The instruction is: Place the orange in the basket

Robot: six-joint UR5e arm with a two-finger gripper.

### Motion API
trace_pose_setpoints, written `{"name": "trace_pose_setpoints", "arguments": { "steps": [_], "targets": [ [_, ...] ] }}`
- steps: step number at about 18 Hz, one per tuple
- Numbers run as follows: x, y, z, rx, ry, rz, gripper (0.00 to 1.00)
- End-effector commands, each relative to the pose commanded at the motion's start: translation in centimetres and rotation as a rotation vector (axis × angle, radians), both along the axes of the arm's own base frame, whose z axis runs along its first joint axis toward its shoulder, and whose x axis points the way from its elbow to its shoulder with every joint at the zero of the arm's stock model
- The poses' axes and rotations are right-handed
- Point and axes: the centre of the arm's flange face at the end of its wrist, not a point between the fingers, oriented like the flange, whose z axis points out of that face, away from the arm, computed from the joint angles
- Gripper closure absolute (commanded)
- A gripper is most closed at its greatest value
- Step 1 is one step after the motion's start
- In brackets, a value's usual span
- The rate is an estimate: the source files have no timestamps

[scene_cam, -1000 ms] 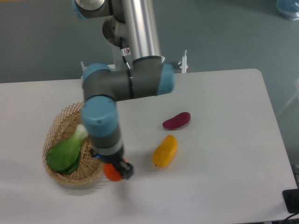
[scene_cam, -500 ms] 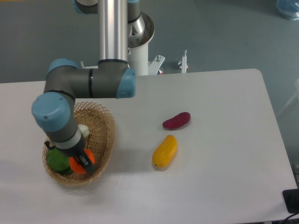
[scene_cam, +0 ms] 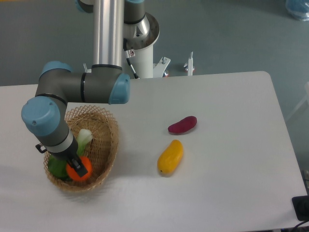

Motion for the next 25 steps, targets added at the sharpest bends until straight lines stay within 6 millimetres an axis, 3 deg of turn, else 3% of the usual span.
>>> {"name": "trace_pose_setpoints", "arguments": {
  "steps": [3,6,8,12,15,22,25],
  "targets": [
    [0.1,0.0,0.6,0.018,0.001,0.003,0.00],
    [0.4,-0.8,3.4,0.066,-0.014,0.015,0.00],
    [-0.7,-1.9,4.1,0.118,-0.012,0.094,0.00],
    [-5.5,-5.0,3.8,0.218,0.040,0.195,0.00],
    [-10.9,-6.2,2.9,0.206,0.046,0.276,0.00],
    [-23.1,-9.9,5.1,0.216,0.129,0.381,0.00],
    [-27.9,-13.1,5.3,0.186,0.159,0.351,0.00]
  ]
}}
